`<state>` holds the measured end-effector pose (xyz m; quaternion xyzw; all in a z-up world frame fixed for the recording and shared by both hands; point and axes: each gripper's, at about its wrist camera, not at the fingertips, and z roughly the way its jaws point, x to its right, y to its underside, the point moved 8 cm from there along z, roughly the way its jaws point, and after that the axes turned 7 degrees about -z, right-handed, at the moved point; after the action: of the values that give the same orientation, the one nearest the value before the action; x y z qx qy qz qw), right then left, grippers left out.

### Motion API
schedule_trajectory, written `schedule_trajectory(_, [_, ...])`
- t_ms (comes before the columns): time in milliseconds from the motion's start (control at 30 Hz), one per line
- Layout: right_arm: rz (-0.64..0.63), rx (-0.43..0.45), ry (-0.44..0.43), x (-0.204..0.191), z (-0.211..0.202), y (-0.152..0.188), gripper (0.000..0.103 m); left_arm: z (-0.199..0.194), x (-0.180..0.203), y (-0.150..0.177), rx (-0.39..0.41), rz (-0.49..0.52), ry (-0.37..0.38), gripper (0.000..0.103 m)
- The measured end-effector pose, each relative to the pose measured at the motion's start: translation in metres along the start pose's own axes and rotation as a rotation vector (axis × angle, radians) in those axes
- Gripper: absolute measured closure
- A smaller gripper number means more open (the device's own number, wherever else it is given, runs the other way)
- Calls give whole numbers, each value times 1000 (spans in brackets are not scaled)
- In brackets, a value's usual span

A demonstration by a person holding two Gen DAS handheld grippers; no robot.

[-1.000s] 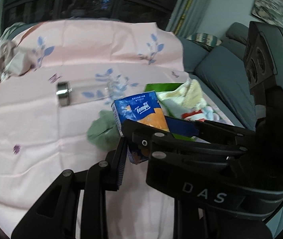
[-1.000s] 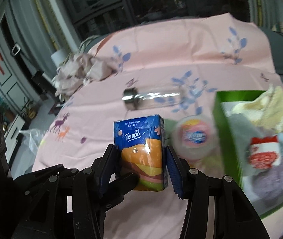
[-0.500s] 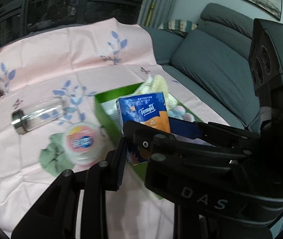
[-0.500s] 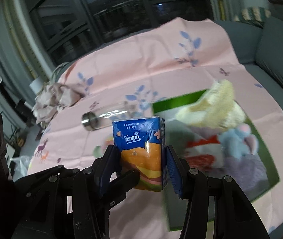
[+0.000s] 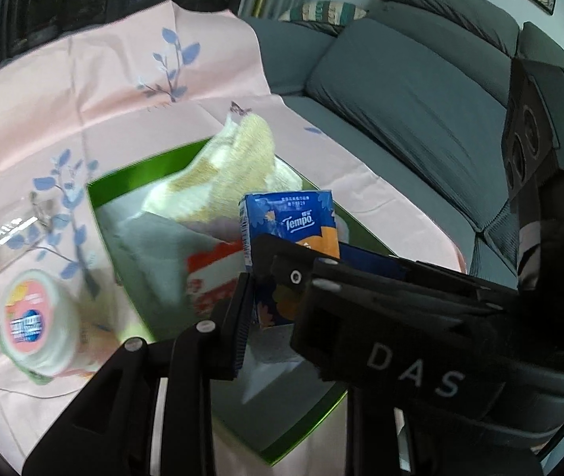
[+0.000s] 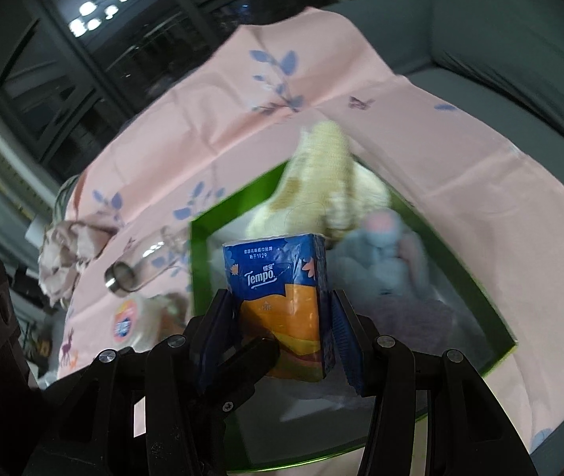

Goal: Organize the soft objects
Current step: 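Lift and carry the tissue pack with the right gripper over the green box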

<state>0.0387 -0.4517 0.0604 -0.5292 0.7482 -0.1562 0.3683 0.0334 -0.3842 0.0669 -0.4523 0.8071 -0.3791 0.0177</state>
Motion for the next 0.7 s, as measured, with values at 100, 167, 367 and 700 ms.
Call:
schedule_trajectory(100, [38,-17,12,15,6,2,50,13,3,1,-25,-10,12,81])
schedule_trajectory(167, [58,-26,19,22,11,3,50,21,3,2,-41,-19,19,81])
schedule_trajectory(367, [79,-35,28,30,18,1,50,32,0,1,-66,-41,20,80])
schedule_trajectory(700, [46,-62,11,20,30,1,50,31,-19,6,-87,-115,-42,75])
